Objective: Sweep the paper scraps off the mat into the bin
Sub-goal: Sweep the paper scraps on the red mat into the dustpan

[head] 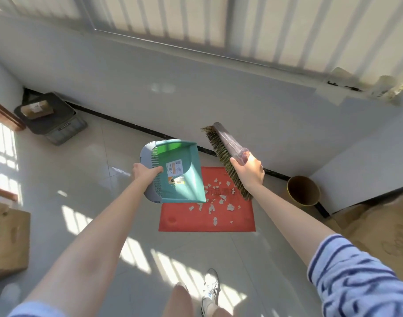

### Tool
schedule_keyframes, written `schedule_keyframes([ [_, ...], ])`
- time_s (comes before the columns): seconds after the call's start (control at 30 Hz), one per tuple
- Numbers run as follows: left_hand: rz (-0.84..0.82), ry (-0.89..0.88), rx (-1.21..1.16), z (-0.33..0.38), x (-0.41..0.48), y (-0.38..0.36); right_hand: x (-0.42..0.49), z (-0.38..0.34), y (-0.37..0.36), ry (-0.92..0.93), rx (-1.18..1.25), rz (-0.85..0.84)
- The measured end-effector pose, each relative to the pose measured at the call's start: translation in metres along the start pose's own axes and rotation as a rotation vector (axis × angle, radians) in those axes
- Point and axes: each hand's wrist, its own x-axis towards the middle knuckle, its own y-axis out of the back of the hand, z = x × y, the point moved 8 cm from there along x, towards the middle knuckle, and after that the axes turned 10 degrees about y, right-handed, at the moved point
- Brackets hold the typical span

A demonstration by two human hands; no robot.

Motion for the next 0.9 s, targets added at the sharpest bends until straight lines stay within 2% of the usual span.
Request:
schedule_keyframes([
  [0.23, -0.088, 0.02, -0.023, -0.005, 0.047, -0.051, 0.015, 0.03, -0.038, -0.106, -0.005, -0.063],
  [0.47, -0.156, 0.093, -0.018, -0.046, 0.13, -0.126, 0.02, 0.1, -0.121, -0.237, -0.035, -0.085],
  [0.67, -0.162, 0.03, -0.058, -0.094, 0.22, -0.223, 0.038, 0.186, -0.221, -0.138, -0.098, -0.032],
  [0.9, -0.239, -0.062, -0.26, -0.153, 0.338, -0.359, 0.064, 0.313, -0.377, -0.09, -0.091, 0.019],
])
